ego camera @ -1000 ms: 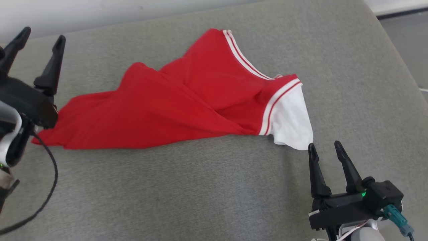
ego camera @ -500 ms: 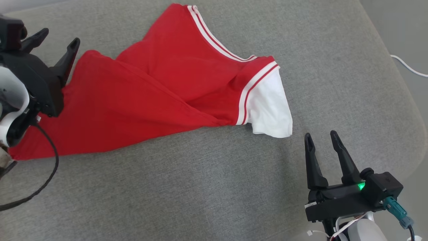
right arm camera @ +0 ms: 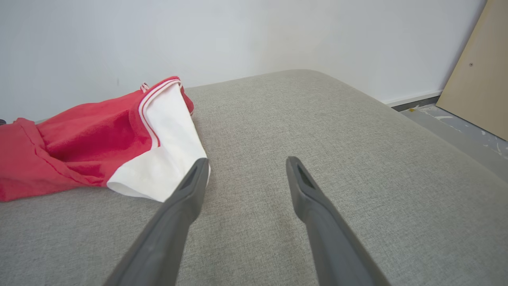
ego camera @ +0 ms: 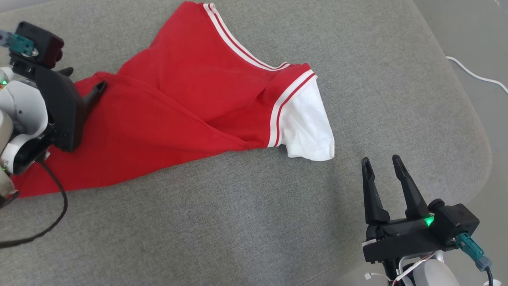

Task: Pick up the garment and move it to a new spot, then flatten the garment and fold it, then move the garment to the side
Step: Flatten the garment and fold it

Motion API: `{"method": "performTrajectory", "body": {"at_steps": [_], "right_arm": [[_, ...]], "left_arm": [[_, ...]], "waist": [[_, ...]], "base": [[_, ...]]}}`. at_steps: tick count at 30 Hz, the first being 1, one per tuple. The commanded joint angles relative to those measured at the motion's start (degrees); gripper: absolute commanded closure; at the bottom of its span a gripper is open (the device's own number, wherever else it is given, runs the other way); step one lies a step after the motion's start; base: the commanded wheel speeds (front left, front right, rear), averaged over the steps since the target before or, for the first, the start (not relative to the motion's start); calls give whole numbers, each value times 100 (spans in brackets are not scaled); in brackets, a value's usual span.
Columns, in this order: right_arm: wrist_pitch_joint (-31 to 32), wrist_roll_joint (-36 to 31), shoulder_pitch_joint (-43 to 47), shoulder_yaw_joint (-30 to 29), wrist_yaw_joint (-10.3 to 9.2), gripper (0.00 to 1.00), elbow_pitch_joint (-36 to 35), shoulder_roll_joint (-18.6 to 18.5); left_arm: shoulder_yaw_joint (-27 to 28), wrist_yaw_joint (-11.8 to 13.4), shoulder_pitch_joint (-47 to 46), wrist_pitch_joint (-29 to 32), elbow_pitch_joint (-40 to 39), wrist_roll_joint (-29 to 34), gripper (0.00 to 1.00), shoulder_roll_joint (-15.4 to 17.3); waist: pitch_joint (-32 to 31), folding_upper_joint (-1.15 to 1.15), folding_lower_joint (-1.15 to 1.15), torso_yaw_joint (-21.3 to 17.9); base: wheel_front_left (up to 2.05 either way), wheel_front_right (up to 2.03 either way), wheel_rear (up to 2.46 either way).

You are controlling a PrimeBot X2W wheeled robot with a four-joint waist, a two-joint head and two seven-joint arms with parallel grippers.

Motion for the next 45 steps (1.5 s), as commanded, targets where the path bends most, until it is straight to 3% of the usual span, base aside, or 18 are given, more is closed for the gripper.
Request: {"method": "performTrajectory", "body": {"at_steps": [1, 4, 5, 6, 7, 8, 9, 18, 29, 33, 39, 45], "right_arm": [[-4, -16, 25, -19, -13, 0, -4, 5], [-3, -18, 13, -7, -13, 0, -11, 6], [-4, -18, 6, -5, -13, 0, -13, 6], [-4, -18, 0, -8, -13, 0, -20, 6], [-4, -15, -8, -2, -13, 0, -20, 6], [-4, -15, -8, -2, -13, 0, -20, 6], [-4, -14, -14, -5, -13, 0, -18, 6], [-4, -92, 74, -126, -13, 0, -14, 6], [-3, -361, 230, -302, -13, 0, 9, 3], [-4, -469, 317, -386, -13, 0, 2, 1], [-3, -613, 455, -487, -13, 0, 12, 2], [-3, -723, 536, -531, -13, 0, 32, 1]], "left_arm": [[-91, 11, -55, 183, 104, -138, 0, 22], [-310, 11, -122, 480, 148, -283, 0, -32], [-376, 11, -109, 567, 178, -347, 8, -52], [-434, 11, -144, 603, 177, -351, 30, -60], [-527, 11, -167, 677, 185, -343, 89, -58], [-527, 11, -167, 677, 185, -343, 89, -58], [-600, 11, -167, 733, 207, -373, 100, -51], [-878, 11, -441, 74, 117, -375, 100, -141], [-826, 60, -103, -1818, -494, -334, 100, -133], [-708, 354, 364, -2619, -897, -245, 100, -103], [-547, 1060, 1324, -3600, -1591, -246, 100, -96], [-253, 1616, 2445, -3869, -2113, -127, 100, -322]], "waist": [[-13, -1, 0, -6], [-9, -1, 0, -22], [-9, -1, 0, -27], [-5, -1, 0, -30], [0, -1, 0, -38], [0, -1, 0, -38], [-1, -1, 0, -43], [-161, -1, 0, 109], [-693, -1, 0, 803], [-848, -1, 0, 1116], [-1011, -1, 0, 1543], [-1163, -1, 0, 1889]], "base": [[0, 0, 0], [0, 0, 0], [0, 0, 0], [0, 0, 0], [0, 0, 0], [0, 0, 0], [0, 0, 0], [0, 0, 0], [0, 0, 0], [0, 0, 0], [0, 0, 0], [0, 0, 0]]}}
